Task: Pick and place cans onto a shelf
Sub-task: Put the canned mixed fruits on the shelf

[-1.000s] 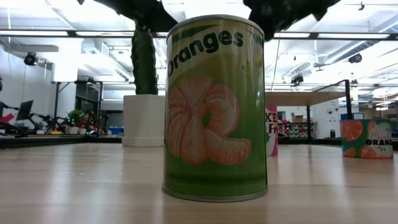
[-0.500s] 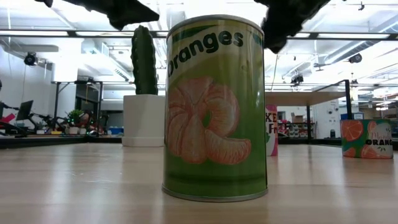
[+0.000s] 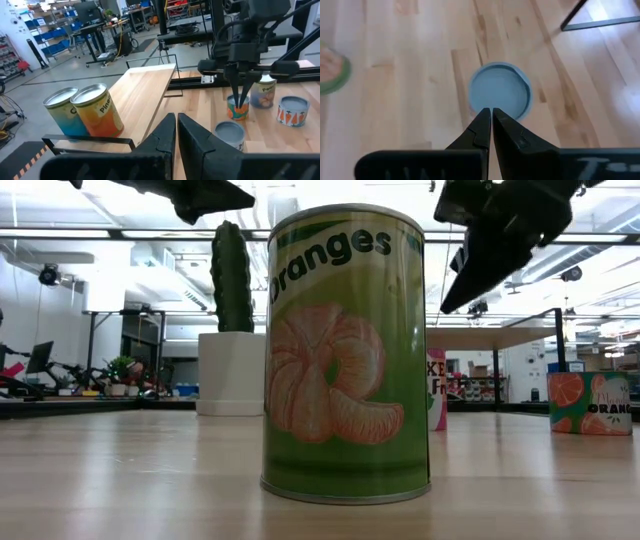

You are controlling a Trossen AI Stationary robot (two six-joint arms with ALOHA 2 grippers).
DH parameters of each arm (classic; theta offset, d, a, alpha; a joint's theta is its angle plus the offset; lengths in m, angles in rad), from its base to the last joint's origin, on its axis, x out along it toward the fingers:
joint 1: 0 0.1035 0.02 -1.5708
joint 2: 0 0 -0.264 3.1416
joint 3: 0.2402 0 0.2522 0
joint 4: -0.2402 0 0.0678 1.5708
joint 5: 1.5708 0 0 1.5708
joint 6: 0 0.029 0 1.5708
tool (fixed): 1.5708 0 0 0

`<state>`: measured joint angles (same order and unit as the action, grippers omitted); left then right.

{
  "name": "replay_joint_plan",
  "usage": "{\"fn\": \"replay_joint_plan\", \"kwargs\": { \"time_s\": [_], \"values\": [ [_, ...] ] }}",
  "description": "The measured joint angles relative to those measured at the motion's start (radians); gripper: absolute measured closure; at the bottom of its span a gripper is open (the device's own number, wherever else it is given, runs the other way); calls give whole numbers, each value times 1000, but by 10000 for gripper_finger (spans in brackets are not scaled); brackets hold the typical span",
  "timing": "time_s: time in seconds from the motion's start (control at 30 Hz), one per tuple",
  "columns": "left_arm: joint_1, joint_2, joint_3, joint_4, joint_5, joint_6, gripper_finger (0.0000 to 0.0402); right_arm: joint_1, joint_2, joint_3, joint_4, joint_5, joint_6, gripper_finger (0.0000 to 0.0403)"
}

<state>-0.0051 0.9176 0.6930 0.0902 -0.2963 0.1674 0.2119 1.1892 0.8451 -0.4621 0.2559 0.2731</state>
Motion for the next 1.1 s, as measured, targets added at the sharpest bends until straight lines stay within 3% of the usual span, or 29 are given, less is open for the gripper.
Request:
{"fn": "replay_joint_plan", "kwargs": {
  "time_s": [0.23,0.33,0.57,0.83,1.1],
  "values": [
    [0,0,0,0,0,3,400,-2,0,-36,76,17,4,391],
    [0,0,0,0,0,3,400,-3,0,-38,86,24,10,372],
    [0,0,0,7,0,3,400,-3,5,-45,86,95,82,262],
    [0,1,0,7,-1,7,400,-3,78,-48,108,94,67,118],
    [0,1,0,11,-1,7,400,-3,186,-49,116,82,66,43]
  ]
}}
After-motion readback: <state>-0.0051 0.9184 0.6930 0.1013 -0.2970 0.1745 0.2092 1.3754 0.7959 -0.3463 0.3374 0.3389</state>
